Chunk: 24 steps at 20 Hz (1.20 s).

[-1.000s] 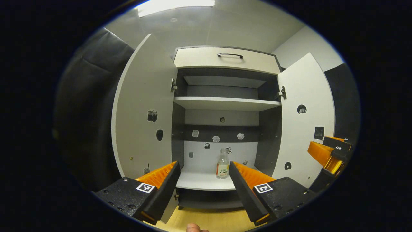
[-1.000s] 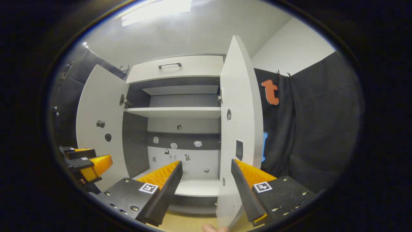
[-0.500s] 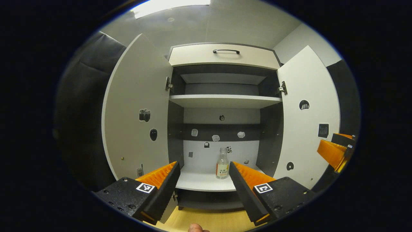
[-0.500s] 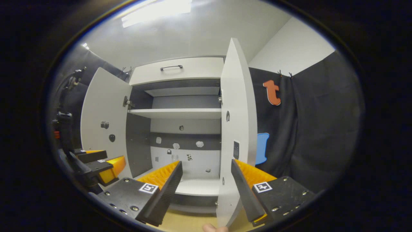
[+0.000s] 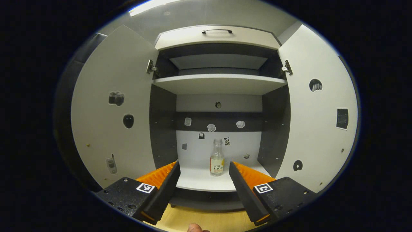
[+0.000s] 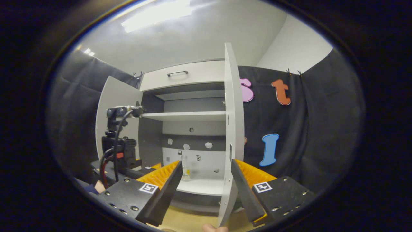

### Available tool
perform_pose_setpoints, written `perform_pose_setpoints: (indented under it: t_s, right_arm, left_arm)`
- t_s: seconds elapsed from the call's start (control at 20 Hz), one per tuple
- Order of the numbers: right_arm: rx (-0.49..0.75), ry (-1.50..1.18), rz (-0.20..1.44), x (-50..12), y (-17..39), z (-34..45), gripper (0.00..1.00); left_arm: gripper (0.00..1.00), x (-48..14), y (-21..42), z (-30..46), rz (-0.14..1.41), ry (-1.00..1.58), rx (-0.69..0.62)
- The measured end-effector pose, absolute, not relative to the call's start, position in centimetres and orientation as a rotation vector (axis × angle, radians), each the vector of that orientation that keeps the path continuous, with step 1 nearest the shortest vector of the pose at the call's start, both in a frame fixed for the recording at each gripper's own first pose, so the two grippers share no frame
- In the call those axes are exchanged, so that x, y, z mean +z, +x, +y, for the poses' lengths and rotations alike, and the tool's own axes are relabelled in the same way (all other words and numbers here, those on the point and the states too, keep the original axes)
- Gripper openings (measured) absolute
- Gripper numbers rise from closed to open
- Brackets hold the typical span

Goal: Grasp the bottle in the cabinet with the left hand and place it on the coaster, then close the right door with the right hand and the left door with the left hand.

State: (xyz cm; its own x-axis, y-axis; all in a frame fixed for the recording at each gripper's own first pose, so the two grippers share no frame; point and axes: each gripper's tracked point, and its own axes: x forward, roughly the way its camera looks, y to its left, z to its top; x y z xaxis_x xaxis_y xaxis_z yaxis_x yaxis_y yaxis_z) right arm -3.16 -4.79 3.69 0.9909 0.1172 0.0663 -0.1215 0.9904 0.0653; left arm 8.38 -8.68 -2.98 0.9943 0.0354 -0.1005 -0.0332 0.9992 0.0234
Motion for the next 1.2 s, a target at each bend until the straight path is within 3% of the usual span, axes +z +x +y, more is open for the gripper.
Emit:
perform_pose_setpoints:
  t_s: [0.5, 1.1, 1.2]
  right_arm:
    - [-0.065, 0.083, -0.094, 4.3, -2.6, -5.9, 0.92]
    - [-0.255, 0.078, -0.102, 3.9, -1.7, -8.5, 0.92]
    - [-0.272, 0.081, -0.101, 3.9, -1.5, -8.8, 0.92]
  left_arm:
    - [0.97, -8.4, 19.6, -11.6, 0.209, 0.059, -0.121]
    - [0.96, -10.7, 32.5, -11.3, 0.231, 0.097, -0.091]
    - [0.92, -11.1, 34.2, -11.0, 0.233, 0.131, -0.075]
